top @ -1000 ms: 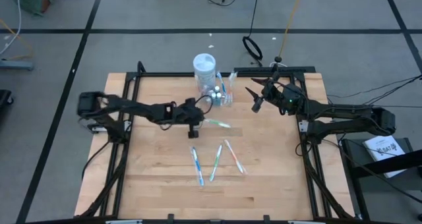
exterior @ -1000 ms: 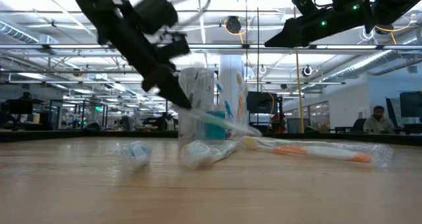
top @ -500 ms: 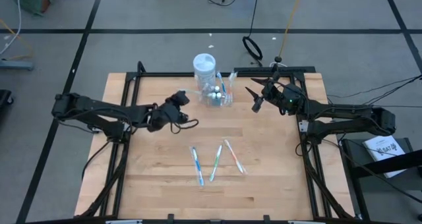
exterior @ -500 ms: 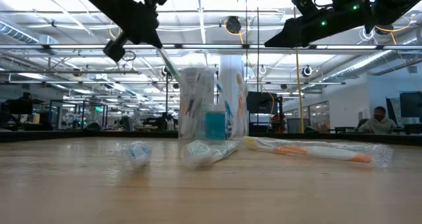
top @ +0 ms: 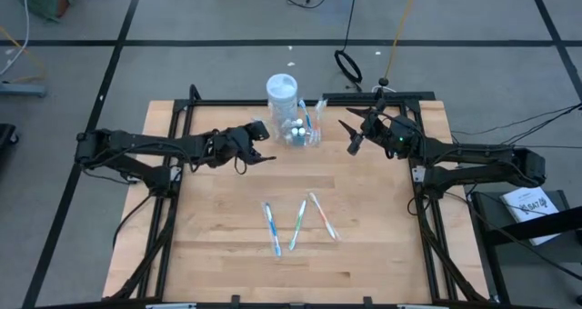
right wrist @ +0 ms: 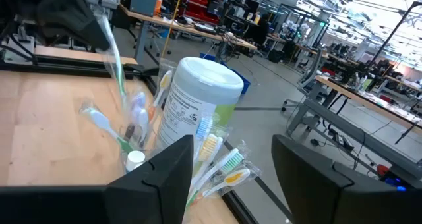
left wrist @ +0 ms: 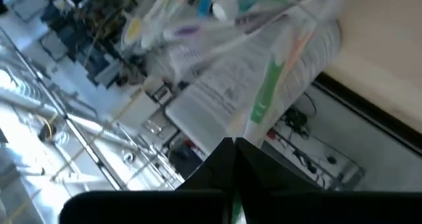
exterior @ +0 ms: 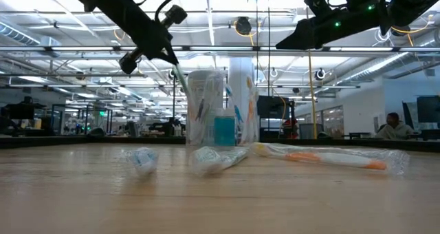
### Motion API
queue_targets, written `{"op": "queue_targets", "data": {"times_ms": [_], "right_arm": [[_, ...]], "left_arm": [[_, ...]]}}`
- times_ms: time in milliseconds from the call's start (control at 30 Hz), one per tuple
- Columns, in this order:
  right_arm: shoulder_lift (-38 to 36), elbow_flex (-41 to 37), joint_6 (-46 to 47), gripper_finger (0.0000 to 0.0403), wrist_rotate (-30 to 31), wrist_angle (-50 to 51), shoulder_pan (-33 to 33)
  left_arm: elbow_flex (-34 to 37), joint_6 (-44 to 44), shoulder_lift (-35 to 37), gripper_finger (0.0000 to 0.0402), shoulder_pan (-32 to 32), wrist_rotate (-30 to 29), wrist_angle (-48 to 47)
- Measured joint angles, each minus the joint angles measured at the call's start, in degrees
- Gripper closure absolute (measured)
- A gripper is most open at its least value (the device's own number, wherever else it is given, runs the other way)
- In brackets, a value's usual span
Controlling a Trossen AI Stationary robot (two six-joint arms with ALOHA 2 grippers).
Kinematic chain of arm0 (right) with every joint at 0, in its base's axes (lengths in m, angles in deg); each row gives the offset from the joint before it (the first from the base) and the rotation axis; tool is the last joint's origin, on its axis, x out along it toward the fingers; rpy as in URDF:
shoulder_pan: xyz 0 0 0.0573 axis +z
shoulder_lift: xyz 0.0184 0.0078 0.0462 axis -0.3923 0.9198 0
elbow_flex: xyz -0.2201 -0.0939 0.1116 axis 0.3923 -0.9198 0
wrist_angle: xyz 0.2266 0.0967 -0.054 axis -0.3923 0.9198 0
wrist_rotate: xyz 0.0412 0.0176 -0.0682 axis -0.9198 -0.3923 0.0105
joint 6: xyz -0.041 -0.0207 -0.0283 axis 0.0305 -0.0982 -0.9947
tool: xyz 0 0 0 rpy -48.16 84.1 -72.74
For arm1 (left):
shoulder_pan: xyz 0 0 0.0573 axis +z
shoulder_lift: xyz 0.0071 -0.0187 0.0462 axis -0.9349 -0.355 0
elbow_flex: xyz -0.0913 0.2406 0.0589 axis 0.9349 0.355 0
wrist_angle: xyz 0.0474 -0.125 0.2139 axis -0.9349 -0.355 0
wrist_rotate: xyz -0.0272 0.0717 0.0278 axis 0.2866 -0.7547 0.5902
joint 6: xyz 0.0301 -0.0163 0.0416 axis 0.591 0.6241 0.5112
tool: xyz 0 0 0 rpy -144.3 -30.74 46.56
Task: Pick & Place toothbrushing station
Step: Put the green toothbrush into the transparent organizer
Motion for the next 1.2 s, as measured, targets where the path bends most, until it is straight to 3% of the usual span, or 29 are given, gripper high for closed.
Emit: {"op": "queue_targets", "data": {"times_ms": [133,333,500,700,867,1100,1200], "right_arm": [[0.00,0.00,-0.66,0.0204,0.00,0.00,0.00],[0.00,0.00,-0.70,0.0204,0.00,0.01,0.00],[0.00,0.00,-0.69,0.0204,0.00,0.01,-0.02],[0.00,0.00,-0.70,0.0204,0.00,0.00,0.00],[-0.02,0.02,-0.70,0.0204,-0.02,0.02,0.00],[0.00,0.02,-0.70,0.0204,-0.02,0.02,-0.01],[0.00,0.02,-0.70,0.0204,-0.02,0.02,0.00]], "left_arm": [[-0.02,2.34,-1.88,0.0382,1.71,0.59,-0.16],[-0.02,1.63,-5.51,0.0381,3.68,6.65,3.44],[-0.02,-8.31,-8.51,0.0380,3.99,8.72,10.51],[-0.02,-21.52,-10.02,0.0380,3.99,8.79,11.80],[-0.02,-24.70,-10.02,0.0380,3.99,8.53,11.82],[-0.02,-27.00,-10.02,0.0372,4.01,1.42,9.81],[-0.02,-29.64,-10.01,0.0365,4.03,2.75,9.96]]}}
